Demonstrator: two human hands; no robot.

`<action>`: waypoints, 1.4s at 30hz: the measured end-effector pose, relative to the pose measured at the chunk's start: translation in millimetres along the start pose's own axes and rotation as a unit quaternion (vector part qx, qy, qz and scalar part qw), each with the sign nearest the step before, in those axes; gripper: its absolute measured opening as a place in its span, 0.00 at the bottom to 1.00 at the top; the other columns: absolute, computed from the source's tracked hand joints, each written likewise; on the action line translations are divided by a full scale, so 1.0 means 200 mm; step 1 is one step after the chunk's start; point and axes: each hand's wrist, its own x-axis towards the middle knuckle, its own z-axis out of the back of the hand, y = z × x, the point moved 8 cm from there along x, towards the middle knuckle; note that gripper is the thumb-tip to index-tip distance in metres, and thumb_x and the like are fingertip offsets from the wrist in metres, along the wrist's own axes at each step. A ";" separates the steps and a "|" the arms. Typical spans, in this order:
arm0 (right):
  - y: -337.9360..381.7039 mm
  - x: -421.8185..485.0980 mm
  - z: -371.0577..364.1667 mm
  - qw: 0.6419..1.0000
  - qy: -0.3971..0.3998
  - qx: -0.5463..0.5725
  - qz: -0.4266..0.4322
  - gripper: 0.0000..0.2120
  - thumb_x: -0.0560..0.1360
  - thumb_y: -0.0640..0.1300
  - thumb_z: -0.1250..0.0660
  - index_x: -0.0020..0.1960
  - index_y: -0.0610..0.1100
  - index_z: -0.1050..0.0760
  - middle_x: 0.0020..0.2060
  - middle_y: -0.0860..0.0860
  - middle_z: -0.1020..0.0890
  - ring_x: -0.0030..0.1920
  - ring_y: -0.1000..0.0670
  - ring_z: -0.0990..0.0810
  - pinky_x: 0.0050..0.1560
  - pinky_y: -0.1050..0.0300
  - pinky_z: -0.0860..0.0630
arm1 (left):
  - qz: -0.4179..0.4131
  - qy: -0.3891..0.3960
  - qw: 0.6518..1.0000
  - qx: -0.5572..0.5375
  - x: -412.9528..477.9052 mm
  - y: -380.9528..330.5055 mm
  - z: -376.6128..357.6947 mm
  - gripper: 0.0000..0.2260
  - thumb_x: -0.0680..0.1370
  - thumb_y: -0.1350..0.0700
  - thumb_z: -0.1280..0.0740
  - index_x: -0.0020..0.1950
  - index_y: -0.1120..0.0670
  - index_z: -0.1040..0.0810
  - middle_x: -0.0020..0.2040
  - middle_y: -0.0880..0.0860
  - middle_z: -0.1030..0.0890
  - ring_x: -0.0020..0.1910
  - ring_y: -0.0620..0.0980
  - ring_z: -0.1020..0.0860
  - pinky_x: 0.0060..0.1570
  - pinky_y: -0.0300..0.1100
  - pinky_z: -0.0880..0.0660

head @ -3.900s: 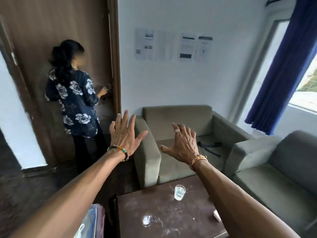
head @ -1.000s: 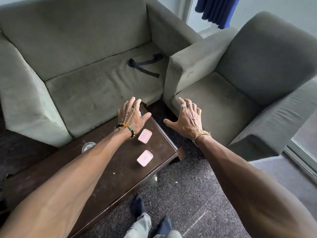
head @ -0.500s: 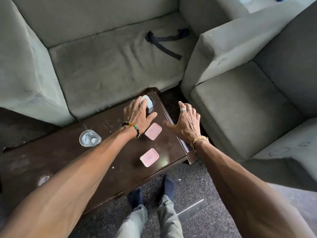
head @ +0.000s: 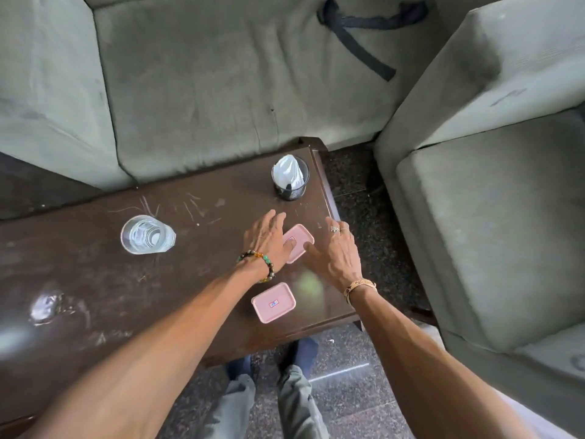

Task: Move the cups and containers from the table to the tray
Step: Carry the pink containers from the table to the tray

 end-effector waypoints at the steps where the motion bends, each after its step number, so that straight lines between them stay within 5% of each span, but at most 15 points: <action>1: -0.01 0.01 -0.05 0.999 0.015 0.029 -0.002 0.33 0.77 0.52 0.32 0.76 0.40 0.39 0.72 0.42 0.33 0.72 0.42 0.34 0.72 0.47 0.35 | 0.010 0.011 1.000 -0.013 0.01 0.01 -0.04 0.30 0.77 0.46 0.36 0.77 0.50 0.42 0.78 0.52 0.43 0.75 0.56 0.40 0.71 0.53 0.39; 3: -0.04 0.03 -0.14 0.996 0.037 0.074 -0.028 0.30 0.78 0.48 0.34 0.76 0.38 0.39 0.72 0.41 0.32 0.70 0.42 0.32 0.70 0.51 0.34 | 0.024 0.031 0.998 -0.044 0.04 0.02 -0.11 0.29 0.77 0.51 0.35 0.77 0.54 0.41 0.76 0.55 0.39 0.74 0.57 0.37 0.71 0.51 0.37; 7: -0.11 0.07 -0.29 0.985 0.050 0.132 -0.096 0.16 0.78 0.44 0.36 0.60 0.34 0.29 0.53 0.40 0.22 0.56 0.38 0.23 0.46 0.53 0.31 | 0.062 0.045 0.994 -0.075 0.06 0.04 -0.19 0.19 0.78 0.58 0.37 0.70 0.56 0.31 0.66 0.59 0.26 0.65 0.59 0.27 0.62 0.47 0.30; 10: -0.13 0.06 -0.32 0.970 0.039 0.206 -0.125 0.14 0.77 0.41 0.35 0.61 0.38 0.28 0.52 0.42 0.20 0.49 0.42 0.21 0.46 0.54 0.27 | 0.082 0.045 0.991 -0.094 0.04 0.05 -0.21 0.13 0.78 0.60 0.37 0.62 0.54 0.23 0.60 0.55 0.19 0.59 0.56 0.22 0.56 0.45 0.26; 15: -0.04 0.00 -0.18 0.969 0.011 0.226 -0.096 0.09 0.76 0.38 0.35 0.55 0.44 0.25 0.41 0.54 0.22 0.44 0.48 0.23 0.33 0.70 0.30 | 0.132 0.019 0.970 -0.201 -0.06 0.09 -0.05 0.10 0.75 0.58 0.32 0.55 0.51 0.18 0.53 0.51 0.15 0.51 0.51 0.19 0.48 0.38 0.24; 17: 0.06 -0.04 -0.06 0.969 0.012 0.236 -0.075 0.07 0.75 0.38 0.35 0.53 0.45 0.25 0.43 0.52 0.21 0.47 0.44 0.20 0.44 0.60 0.21 | 0.132 0.010 0.962 -0.237 -0.13 0.08 0.09 0.10 0.75 0.57 0.31 0.56 0.52 0.18 0.52 0.51 0.15 0.49 0.50 0.18 0.49 0.39 0.22; 20: 0.27 -0.11 0.15 0.967 0.027 0.251 -0.040 0.08 0.74 0.43 0.34 0.54 0.47 0.23 0.52 0.46 0.18 0.54 0.42 0.19 0.56 0.43 0.21 | 0.143 -0.013 0.936 -0.320 -0.25 0.05 0.33 0.12 0.76 0.61 0.30 0.58 0.59 0.19 0.53 0.57 0.16 0.48 0.53 0.19 0.50 0.46 0.19; 25: 0.71 -0.24 0.55 0.976 0.032 0.212 0.024 0.15 0.74 0.42 0.32 0.60 0.43 0.20 0.50 0.42 0.15 0.50 0.40 0.16 0.53 0.41 0.19 | 0.150 -0.066 0.883 -0.440 -0.52 0.01 0.84 0.12 0.76 0.67 0.31 0.59 0.66 0.23 0.51 0.62 0.20 0.46 0.55 0.22 0.42 0.48 0.20; 30: 1.16 -0.45 0.78 0.975 0.034 0.203 0.087 0.15 0.70 0.42 0.32 0.56 0.46 0.19 0.42 0.48 0.14 0.39 0.45 0.14 0.45 0.49 0.16 | 0.147 -0.125 0.851 -0.488 -0.80 0.12 1.26 0.13 0.75 0.67 0.31 0.59 0.64 0.21 0.46 0.57 0.20 0.43 0.53 0.21 0.28 0.36 0.21; 38: 1.78 -0.85 0.78 0.963 0.066 0.188 0.183 0.19 0.66 0.40 0.30 0.57 0.46 0.20 0.36 0.49 0.15 0.33 0.50 0.14 0.39 0.51 0.15 | 0.153 -0.209 0.803 -0.537 -1.33 0.50 1.67 0.15 0.72 0.67 0.28 0.59 0.62 0.20 0.49 0.59 0.17 0.43 0.52 0.18 0.37 0.43 0.18; 42: 2.09 -1.10 0.61 0.953 0.084 0.181 0.228 0.17 0.67 0.40 0.30 0.56 0.46 0.19 0.41 0.46 0.14 0.39 0.46 0.14 0.42 0.48 0.15 | 0.153 -0.240 0.770 -0.571 -1.65 0.79 1.74 0.15 0.72 0.69 0.28 0.59 0.62 0.21 0.48 0.59 0.18 0.44 0.52 0.19 0.37 0.42 0.18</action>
